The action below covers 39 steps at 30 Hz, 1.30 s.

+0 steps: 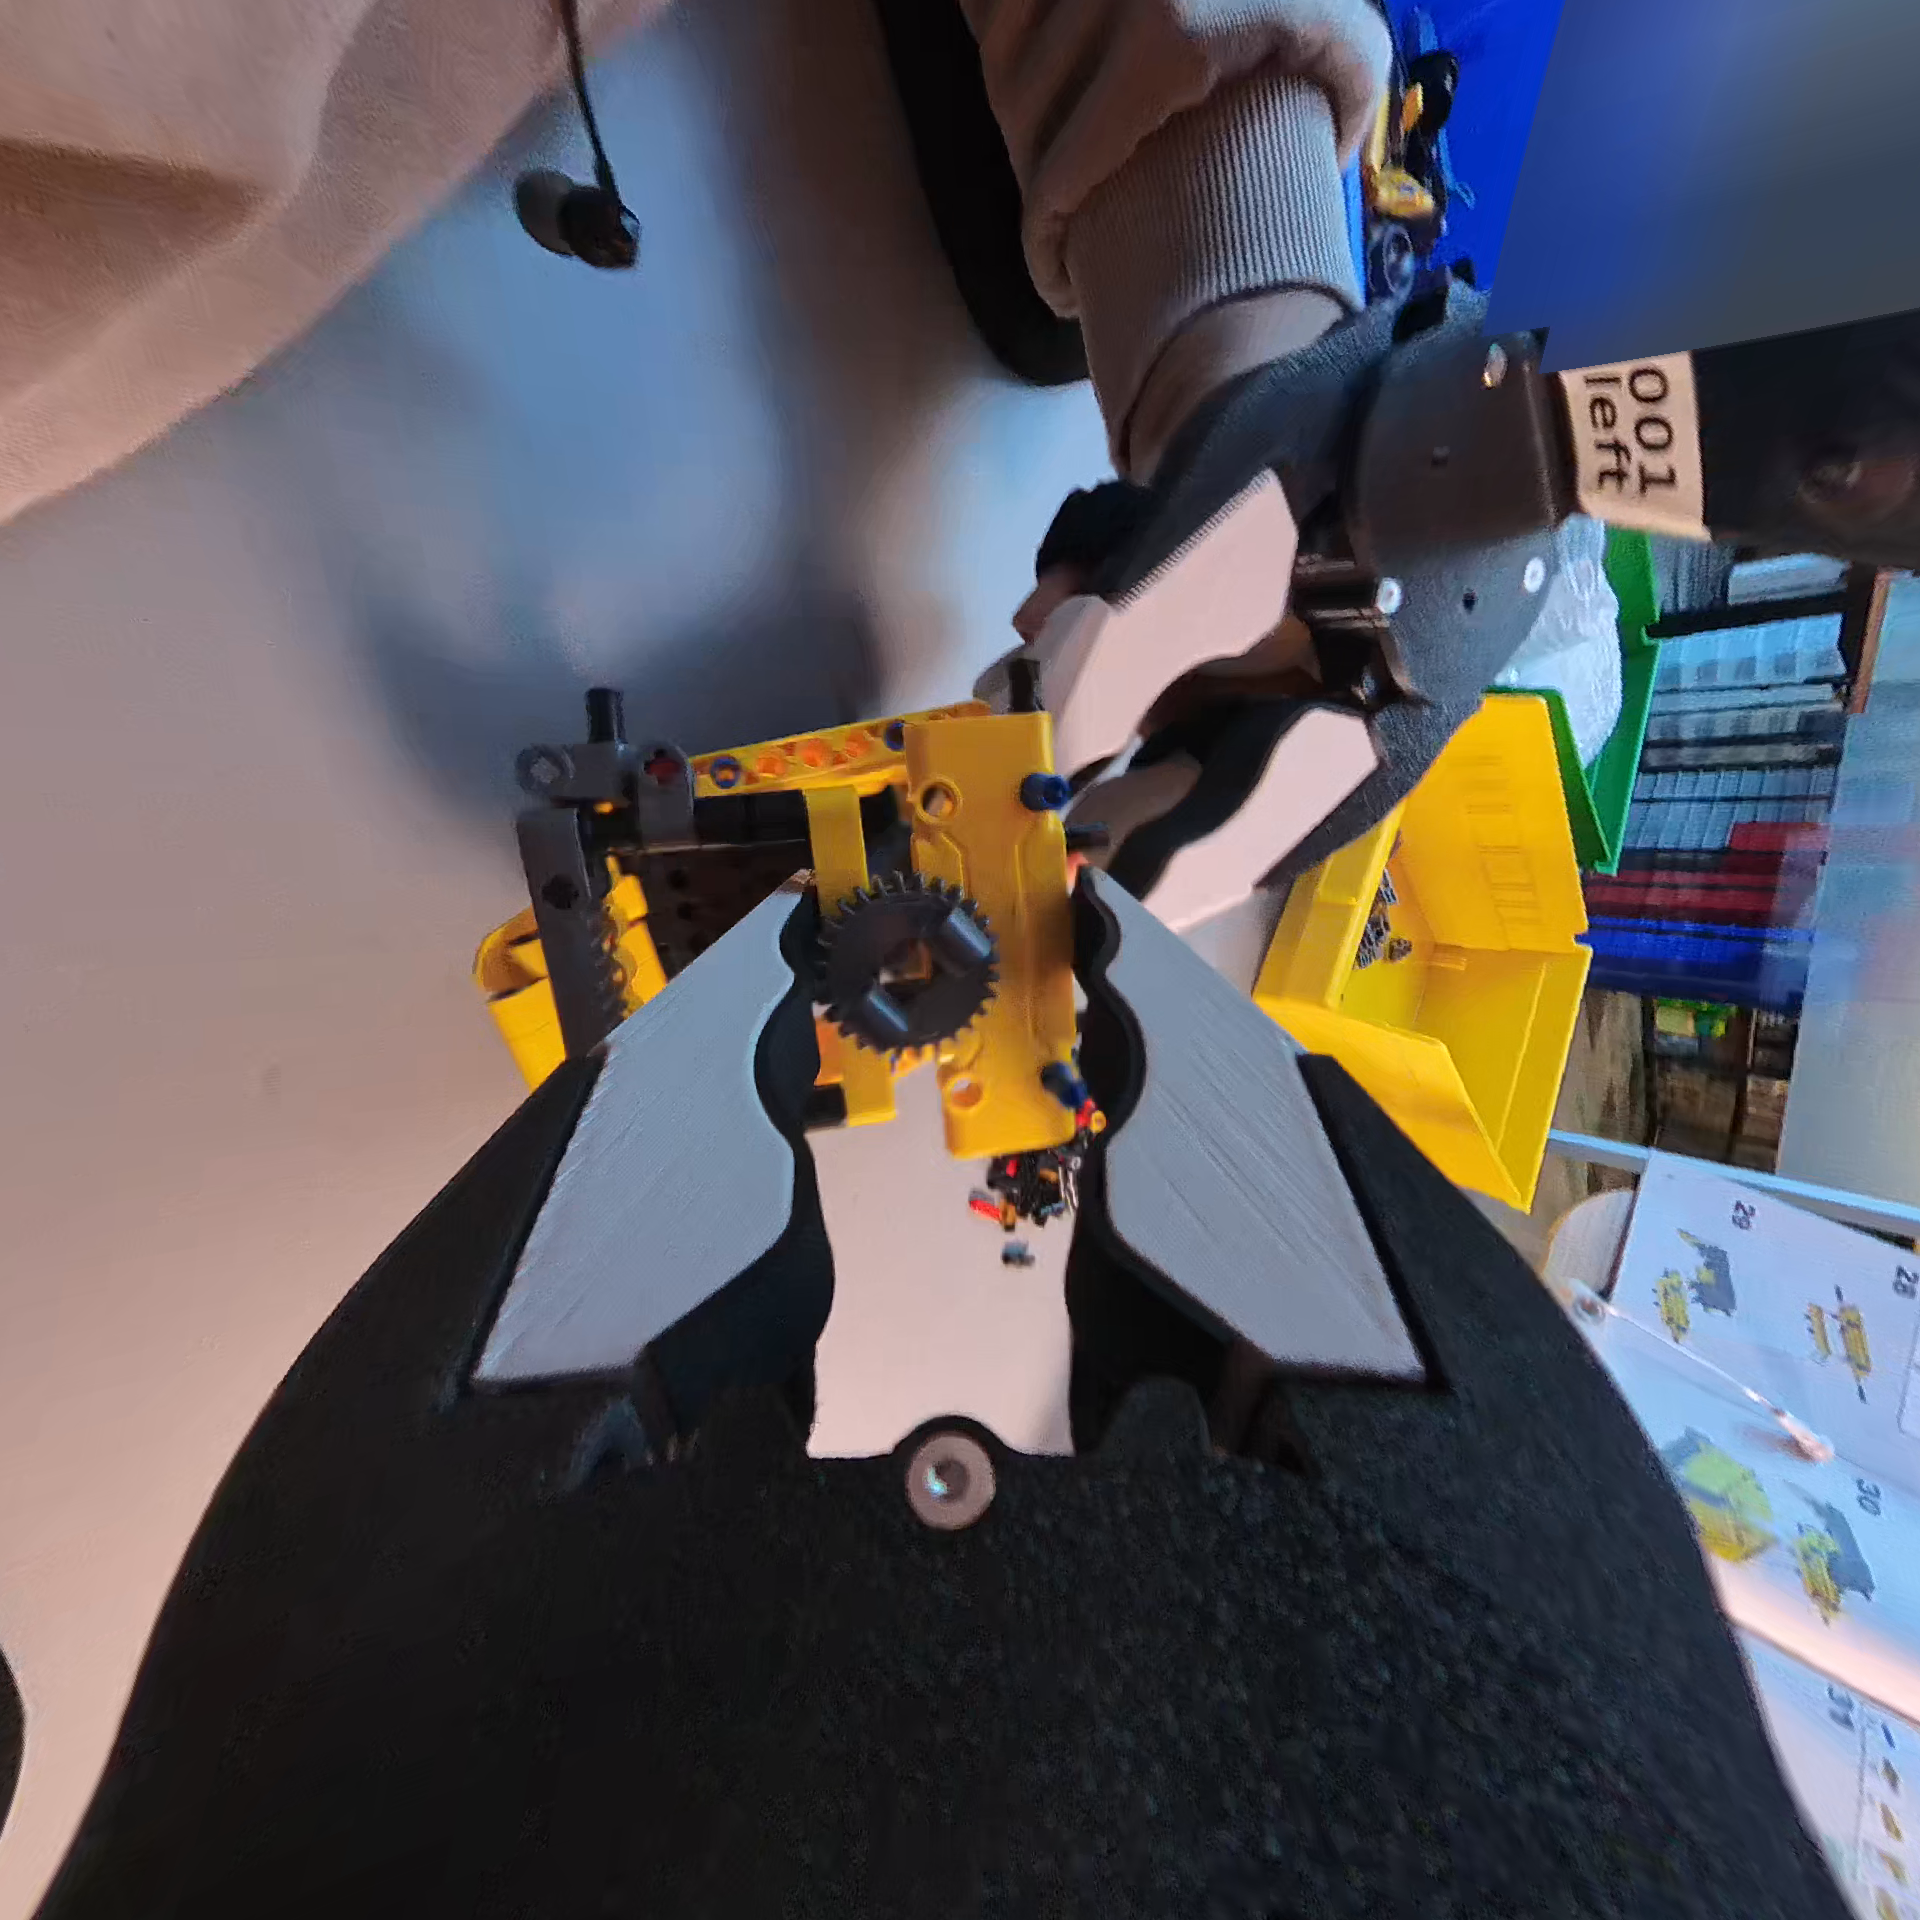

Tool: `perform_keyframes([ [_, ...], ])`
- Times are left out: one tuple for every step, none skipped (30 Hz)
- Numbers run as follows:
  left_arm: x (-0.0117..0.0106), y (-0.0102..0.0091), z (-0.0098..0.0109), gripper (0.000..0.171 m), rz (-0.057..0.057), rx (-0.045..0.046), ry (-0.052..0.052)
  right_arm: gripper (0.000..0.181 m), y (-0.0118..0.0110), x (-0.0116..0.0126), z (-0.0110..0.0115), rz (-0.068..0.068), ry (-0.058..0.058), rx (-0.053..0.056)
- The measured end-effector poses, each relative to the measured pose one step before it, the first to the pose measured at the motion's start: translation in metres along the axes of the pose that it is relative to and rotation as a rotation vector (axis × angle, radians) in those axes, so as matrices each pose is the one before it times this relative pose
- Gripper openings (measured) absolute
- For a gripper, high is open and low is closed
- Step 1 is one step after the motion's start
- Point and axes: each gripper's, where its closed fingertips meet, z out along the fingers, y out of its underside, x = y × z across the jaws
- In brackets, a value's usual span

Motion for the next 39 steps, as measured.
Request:
perform_keyframes([
  [-0.00248, 0.00557, 0.00003, 0.025, 0.0074, -0.03347, -0.0136, 0.047, 0.00413, 0.00270, -0.00148, 0.0142, 0.0015, -0.0096],
  [-0.00110, 0.00260, 0.00066, 0.025, 0.0031, -0.01180, -0.0079, 0.049, 0.00386, 0.00213, -0.00192, 0.0251, -0.0059, -0.0073],
  [-0.00066, -0.00122, 0.00064, 0.025, -0.0085, 0.00831, -0.0035, 0.051, 0.00368, 0.00122, -0.00141, 0.0280, -0.0109, -0.0108],
  [0.00034, 0.00029, 0.00099, 0.024, -0.0089, -0.00397, 0.0050, 0.050, 0.00225, -0.00169, -0.00037, 0.0179, -0.0244, -0.0086],
  [0.00055, 0.00059, 0.00084, 0.024, -0.0039, -0.00256, 0.0048, 0.050, 0.00056, -0.00193, 0.00052, -0.0014, -0.0167, -0.0081],
  [0.00034, -0.00072, 0.00033, 0.025, -0.0033, 0.00846, 0.0024, 0.046, -0.00017, -0.00264, 0.00152, -0.0136, -0.0163, -0.0100],
  [0.00031, 0.00012, 0.00048, 0.025, -0.0049, 0.00335, 0.0037, 0.046, -0.00132, -0.00075, 0.00163, -0.0123, -0.0057, -0.0035],
  [0.00056, 0.00009, 0.00042, 0.025, -0.0037, 0.00485, 0.0061, 0.046, -0.00112, -0.00062, 0.00130, -0.0098, -0.0110, -0.0028],
  [-0.00012, -0.00061, 0.00044, 0.025, -0.0023, 0.01007, 0.0008, 0.046, -0.00039, -0.00021, 0.00126, -0.0087, -0.0129, -0.0066],
  [-0.00138, -0.00080, 0.00068, 0.025, 0.0023, 0.01222, -0.0111, 0.045, 0.00016, -0.00001, 0.00117, -0.0132, -0.0122, -0.0099],
  [-0.00152, -0.00067, 0.00082, 0.024, 0.0113, 0.00949, -0.0167, 0.045, 0.00042, 0.00038, 0.00113, -0.0145, -0.0075, -0.0105],
  [-0.00060, -0.00071, 0.00108, 0.025, 0.0170, 0.00677, -0.0156, 0.045, -0.00008, 0.00068, 0.00086, -0.0094, -0.0064, -0.0055],
  [-0.00110, -0.00001, 0.00115, 0.027, 0.0177, -0.00036, -0.0192, 0.045, -0.00002, -0.00011, 0.00043, -0.0027, -0.0129, -0.0030],
  [-0.00099, 0.00008, 0.00064, 0.029, 0.0144, -0.00217, -0.0163, 0.045, 0.00052, -0.00086, 0.00035, -0.0006, -0.0156, -0.0016],
  [-0.00101, -0.00020, 0.00018, 0.028, 0.0170, -0.00050, -0.0153, 0.045, 0.00062, 0.00007, 0.00036, 0.0022, -0.0067, -0.0014],
  [-0.00081, -0.00010, 0.00022, 0.024, 0.0147, 0.00107, -0.0147, 0.045, 0.00051, 0.00033, 0.00051, 0.0051, -0.0011, 0.0018],
  [-0.00017, 0.00037, 0.00088, 0.022, 0.0050, 0.00175, -0.0091, 0.044, 0.00072, 0.00021, 0.00044, 0.0116, -0.0030, 0.0003],
  [-0.00067, 0.00078, 0.00098, 0.022, 0.0006, 0.00098, -0.0095, 0.044, 0.00042, 0.00004, 0.00038, 0.0209, -0.0060, 0.0004],
  [0.00021, 0.00115, 0.00077, 0.022, 0.0030, -0.00401, -0.0003, 0.044, 0.00070, 0.00005, 0.00059, 0.0239, -0.0044, -0.0016],
  [-0.00046, 0.00079, 0.00051, 0.021, 0.0055, -0.00791, -0.0043, 0.044, 0.00041, 0.00012, 0.00038, 0.0304, -0.0026, 0.0006],
  [-0.00165, 0.00044, 0.00086, 0.021, 0.0058, -0.00295, -0.0118, 0.044, 0.00098, 0.00056, -0.00020, 0.0322, -0.0039, -0.0029],
  [-0.00162, 0.00004, 0.00076, 0.021, -0.0012, 0.00397, -0.0082, 0.044, 0.00095, 0.00088, -0.00065, 0.0341, -0.0049, -0.0043],
  [-0.00129, -0.00001, 0.00034, 0.020, 0.0004, 0.00331, -0.0040, 0.044, 0.00020, 0.00081, -0.00059, 0.0369, -0.0028, 0.0002],
  [-0.00055, -0.00003, 0.00038, 0.020, -0.0028, 0.00275, 0.0009, 0.044, -0.00021, 0.00064, -0.00049, 0.0318, -0.0001, 0.0043],
  [0.00066, 0.00000, 0.00071, 0.019, -0.0156, 0.00513, 0.0104, 0.044, -0.00002, 0.00002, -0.00057, 0.0242, -0.0016, 0.0021],
  [0.00141, -0.00022, 0.00047, 0.019, -0.0154, 0.00647, 0.0158, 0.043, -0.00033, -0.00072, -0.00051, 0.0212, -0.0033, 0.0023],
  [0.00125, -0.00050, 0.00023, 0.019, -0.0079, 0.00509, 0.0118, 0.043, -0.00100, -0.00065, -0.00067, 0.0197, -0.0022, 0.0053],
  [0.00060, -0.00071, 0.00026, 0.019, -0.0064, 0.00359, 0.0061, 0.043, -0.00077, -0.00030, -0.00100, 0.0139, -0.0014, 0.0030],
  [0.00022, -0.00065, 0.00044, 0.018, -0.0066, 0.00440, 0.0037, 0.043, -0.00010, 0.00002, -0.00107, 0.0075, -0.0010, -0.0016],
  [-0.00004, -0.00077, 0.00028, 0.018, -0.0076, 0.00738, 0.0041, 0.043, -0.00033, 0.00029, -0.00101, 0.0051, -0.0012, -0.0005],
  [-0.00047, -0.00106, -0.00002, 0.018, -0.0133, 0.00869, 0.0027, 0.043, -0.00017, 0.00073, -0.00110, 0.0056, 0.0008, -0.0009],
  [-0.00106, -0.00116, -0.00013, 0.018, -0.0100, 0.00772, -0.0007, 0.042, -0.00009, 0.00142, -0.00135, 0.0058, 0.0036, 0.0001],
  [-0.00071, -0.00080, 0.00000, 0.018, -0.0047, 0.00505, -0.0015, 0.042, -0.00002, 0.00121, -0.00107, 0.0057, 0.0027, -0.0004],
  [0.00009, -0.00042, 0.00026, 0.018, -0.0062, 0.00520, 0.0017, 0.042, -0.00017, 0.00053, -0.00080, 0.0010, 0.0013, -0.0022],
  [0.00053, -0.00062, -0.00018, 0.018, -0.0097, 0.00828, 0.0047, 0.042, -0.00067, 0.00006, -0.00074, -0.0017, 0.0024, -0.0028],
  [0.00042, -0.00056, -0.00014, 0.017, -0.0056, 0.00621, 0.0023, 0.042, -0.00082, 0.00028, -0.00089, 0.0000, 0.0043, -0.0015],
  [-0.00013, -0.00064, 0.00008, 0.017, -0.0032, 0.00473, 0.0013, 0.041, -0.00052, 0.00049, -0.00097, 0.0006, 0.0051, -0.0018],
  [-0.00035, -0.00082, 0.00026, 0.017, -0.0029, 0.00500, 0.0008, 0.041, -0.00001, 0.00075, -0.00100, 0.0023, 0.0049, -0.0036],
  [-0.00003, -0.00096, 0.00013, 0.017, -0.0049, 0.00658, 0.0032, 0.041, -0.00016, 0.00078, -0.00115, 0.0028, 0.0036, -0.0029],
])
